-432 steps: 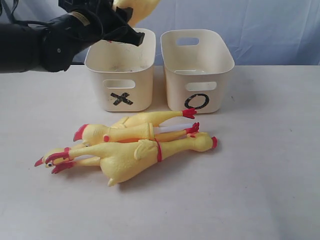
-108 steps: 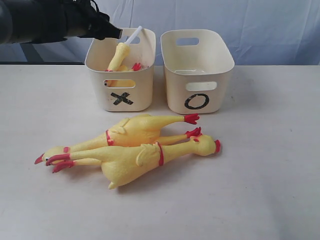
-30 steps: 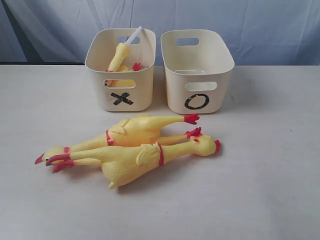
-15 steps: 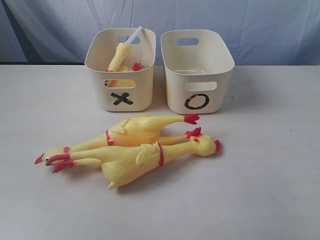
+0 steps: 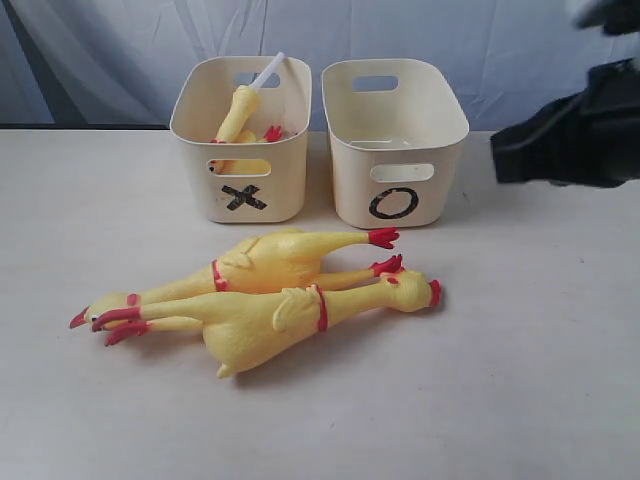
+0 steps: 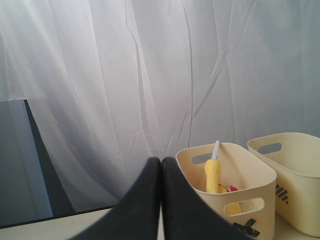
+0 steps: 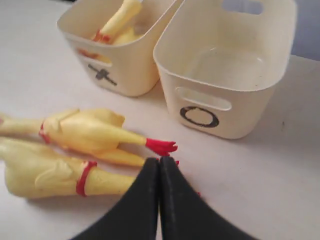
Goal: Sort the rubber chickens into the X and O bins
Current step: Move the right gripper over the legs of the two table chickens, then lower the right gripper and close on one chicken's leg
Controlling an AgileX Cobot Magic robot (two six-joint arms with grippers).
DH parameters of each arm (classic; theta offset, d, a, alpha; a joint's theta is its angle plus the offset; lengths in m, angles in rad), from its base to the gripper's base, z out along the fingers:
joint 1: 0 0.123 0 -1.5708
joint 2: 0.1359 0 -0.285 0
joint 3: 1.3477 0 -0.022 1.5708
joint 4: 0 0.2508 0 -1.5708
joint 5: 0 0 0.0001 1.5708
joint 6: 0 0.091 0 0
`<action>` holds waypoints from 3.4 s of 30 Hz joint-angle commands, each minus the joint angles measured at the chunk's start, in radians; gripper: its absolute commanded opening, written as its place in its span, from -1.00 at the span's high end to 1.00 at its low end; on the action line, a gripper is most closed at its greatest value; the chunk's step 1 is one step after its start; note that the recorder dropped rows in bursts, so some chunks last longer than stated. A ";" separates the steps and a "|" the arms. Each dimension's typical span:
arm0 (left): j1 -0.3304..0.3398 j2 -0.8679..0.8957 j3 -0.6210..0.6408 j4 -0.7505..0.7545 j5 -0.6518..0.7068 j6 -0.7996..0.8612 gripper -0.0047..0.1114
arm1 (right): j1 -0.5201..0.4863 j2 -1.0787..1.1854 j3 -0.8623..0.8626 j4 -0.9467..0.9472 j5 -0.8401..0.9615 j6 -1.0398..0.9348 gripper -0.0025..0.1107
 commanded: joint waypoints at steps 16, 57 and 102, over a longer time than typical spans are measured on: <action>-0.003 -0.005 0.006 -0.005 0.003 -0.003 0.92 | 0.218 0.362 -0.013 -0.023 -0.080 -0.621 0.29; -0.003 -0.006 0.006 -0.005 0.004 -0.003 0.92 | 0.337 0.642 -0.015 -0.024 -0.411 -1.061 0.06; -0.003 -0.006 0.006 -0.005 0.007 -0.003 0.92 | 0.337 0.760 -0.015 -0.030 -0.545 -1.059 0.97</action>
